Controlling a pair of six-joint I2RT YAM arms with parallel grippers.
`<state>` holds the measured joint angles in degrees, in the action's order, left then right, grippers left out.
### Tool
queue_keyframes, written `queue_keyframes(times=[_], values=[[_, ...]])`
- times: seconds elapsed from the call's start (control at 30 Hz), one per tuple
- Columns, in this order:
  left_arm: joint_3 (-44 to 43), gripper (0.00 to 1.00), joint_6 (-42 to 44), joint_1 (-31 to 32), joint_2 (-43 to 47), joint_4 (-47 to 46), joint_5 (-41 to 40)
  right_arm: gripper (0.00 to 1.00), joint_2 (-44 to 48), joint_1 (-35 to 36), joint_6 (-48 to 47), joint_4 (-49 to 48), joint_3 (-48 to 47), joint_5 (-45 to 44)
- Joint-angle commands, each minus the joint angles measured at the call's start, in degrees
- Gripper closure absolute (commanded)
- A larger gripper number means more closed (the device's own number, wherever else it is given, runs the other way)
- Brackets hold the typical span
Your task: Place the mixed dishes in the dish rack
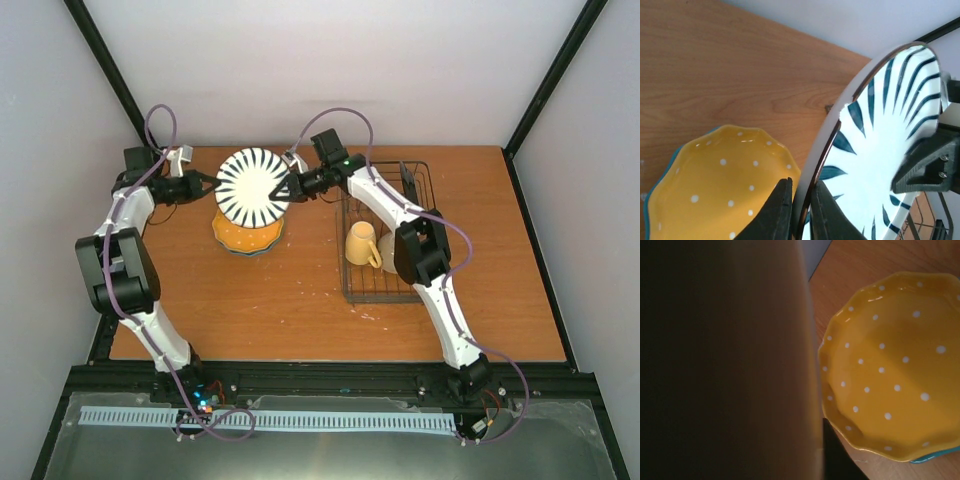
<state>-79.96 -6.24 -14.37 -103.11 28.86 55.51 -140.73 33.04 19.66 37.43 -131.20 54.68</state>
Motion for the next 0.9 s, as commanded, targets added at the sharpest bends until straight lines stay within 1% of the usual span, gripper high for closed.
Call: queue_keyframes(times=[0.0,0.03,0.07,0.1,0.13,0.17,0.2,0.23,0.37,0.43,0.5,0.6,0.63,0.73,0.8,0.87], values=[[-1.48,0.99,-4.73,0.98,3.12,-4.82,9.82,0.97,0.75,2.86,3.89,-8.17,-2.31,6.65],[-1.36,0.97,-4.75,1.0,3.17,-4.75,9.57,0.97,1.43,2.83,3.89,-7.88,-2.74,5.48],[-1.34,0.9,-4.66,1.0,3.13,-4.46,8.86,0.97,2.25,2.82,3.6,-7.75,-3.09,4.06],[-1.28,0.78,-4.41,1.01,3.29,-3.95,7.8,0.97,3.24,2.78,3.14,-6.95,-3.71,1.41],[-1.2,0.61,-4.14,0.97,3.47,-3.38,6.64,0.97,4.31,2.55,2.79,-5.9,-4.09,-1.2],[-1.23,0.16,-3.68,1.01,3.79,-2.85,5.19,0.97,5.53,2.18,2.55,-5.34,-4.16,-3.21],[-1.31,0.02,-3.24,0.99,4.17,-2.07,3.76,0.97,6.73,1.75,2.9,-4.77,-4.16,-5.77],[-1.66,0.0,-2.77,1.01,4.64,-1.48,2.1,0.97,7.84,1.16,2.89,-3.31,-4.22,-8.19],[-3.38,0.0,-2.05,1.01,6.84,0.5,-7.35,0.97,13.56,-1.0,-0.35,4.55,-5.1,-21.49],[-3.97,0.0,-2.19,1.01,8.63,0.74,-13.73,0.97,16.72,-2.1,-1.5,9.16,-5.19,-29.99],[-4.23,0.0,-2.08,0.98,10.66,0.71,-20.53,0.97,20.54,-2.44,-3.19,13.68,-4.73,-42.11],[-4.16,0.0,-1.49,0.99,13.1,0.53,-26.56,0.97,24.83,-2.46,-5.69,18.36,-1.89,-56.21],[-4.09,0.0,-1.31,1.01,13.58,0.59,-27.8,0.97,25.91,-2.53,-5.9,19.48,-0.49,-60.63],[-4.06,0.0,-0.17,1.0,13.89,1.26,-29.3,0.97,27.82,-2.62,-6.19,23.43,3.94,-69.74],[-3.77,0.0,0.37,1.0,13.68,1.96,-29.53,0.97,28.37,-2.82,-5.53,26.18,6.4,-73.05],[-2.91,0.0,0.52,0.97,13.81,2.17,-29.53,0.97,29.03,-3.16,-4.74,27.47,9.43,-74.24]])
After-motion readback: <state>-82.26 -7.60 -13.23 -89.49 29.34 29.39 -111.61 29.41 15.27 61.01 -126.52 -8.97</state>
